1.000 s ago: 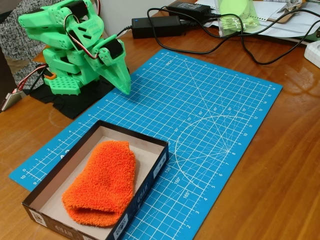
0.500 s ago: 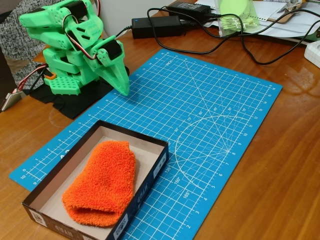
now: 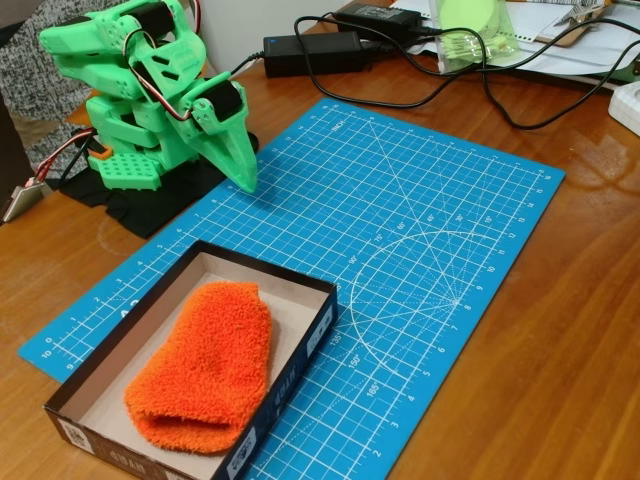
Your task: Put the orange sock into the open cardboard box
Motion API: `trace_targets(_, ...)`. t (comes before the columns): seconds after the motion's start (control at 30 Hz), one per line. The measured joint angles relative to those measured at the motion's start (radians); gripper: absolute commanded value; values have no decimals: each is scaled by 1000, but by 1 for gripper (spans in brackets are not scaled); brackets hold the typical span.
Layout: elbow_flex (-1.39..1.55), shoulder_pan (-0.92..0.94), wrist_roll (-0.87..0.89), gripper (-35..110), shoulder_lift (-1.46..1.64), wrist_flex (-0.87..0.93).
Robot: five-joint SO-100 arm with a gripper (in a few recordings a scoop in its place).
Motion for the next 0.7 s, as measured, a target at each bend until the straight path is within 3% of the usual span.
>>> trace_targets(0.7, 0, -6, 12, 0, 3, 9)
